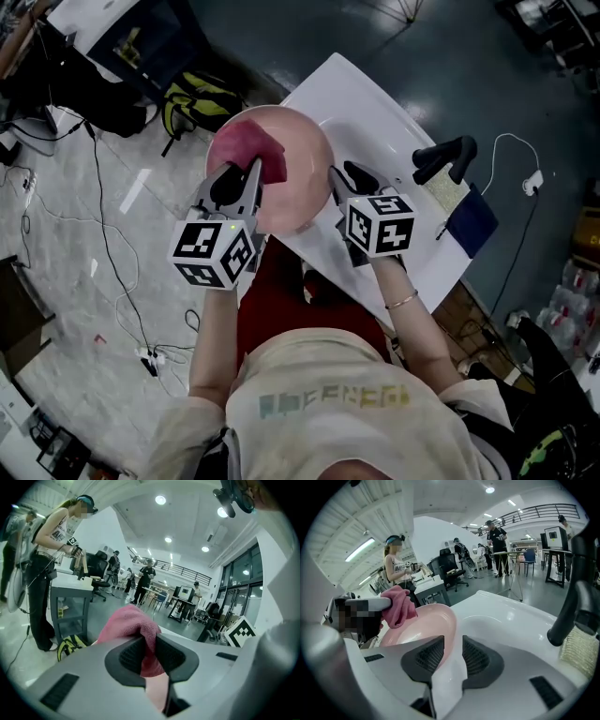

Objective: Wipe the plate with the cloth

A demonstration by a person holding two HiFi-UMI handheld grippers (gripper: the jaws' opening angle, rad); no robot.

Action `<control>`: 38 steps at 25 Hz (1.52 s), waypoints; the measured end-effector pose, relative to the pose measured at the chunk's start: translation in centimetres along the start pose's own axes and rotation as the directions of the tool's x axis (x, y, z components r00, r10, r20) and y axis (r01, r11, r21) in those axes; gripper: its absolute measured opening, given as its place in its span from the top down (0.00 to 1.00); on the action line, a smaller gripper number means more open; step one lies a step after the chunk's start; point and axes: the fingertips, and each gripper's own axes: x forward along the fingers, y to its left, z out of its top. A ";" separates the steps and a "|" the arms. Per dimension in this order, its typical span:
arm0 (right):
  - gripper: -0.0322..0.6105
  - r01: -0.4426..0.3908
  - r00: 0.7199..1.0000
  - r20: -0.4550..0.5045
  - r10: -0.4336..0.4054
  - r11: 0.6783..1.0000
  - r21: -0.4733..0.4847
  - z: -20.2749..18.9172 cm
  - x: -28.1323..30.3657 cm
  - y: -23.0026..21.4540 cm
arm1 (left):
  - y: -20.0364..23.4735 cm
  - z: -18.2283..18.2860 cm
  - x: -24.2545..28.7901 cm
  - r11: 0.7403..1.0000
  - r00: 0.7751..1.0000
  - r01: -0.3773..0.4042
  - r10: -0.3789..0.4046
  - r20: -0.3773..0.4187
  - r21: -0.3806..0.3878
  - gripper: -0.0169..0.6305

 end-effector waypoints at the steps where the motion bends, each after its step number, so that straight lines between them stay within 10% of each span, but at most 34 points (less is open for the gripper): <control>1: 0.78 0.004 1.000 -0.006 -0.004 1.000 0.003 0.0 0.3 -0.1 | 0.2 -0.1 0.3 1.000 1.000 0.005 -0.005 -0.006 -0.003 0.87; 25: 0.81 0.016 0.998 -0.061 -0.014 0.999 0.036 -0.6 4.5 -0.2 | 1.9 -1.2 3.6 1.000 0.994 0.006 -0.007 -0.108 -0.006 0.87; 38: 0.82 0.051 0.998 -0.044 -0.050 0.998 0.026 -0.1 4.6 -0.2 | -3.4 -0.7 8.9 0.978 0.958 0.163 -0.125 -0.259 0.128 0.87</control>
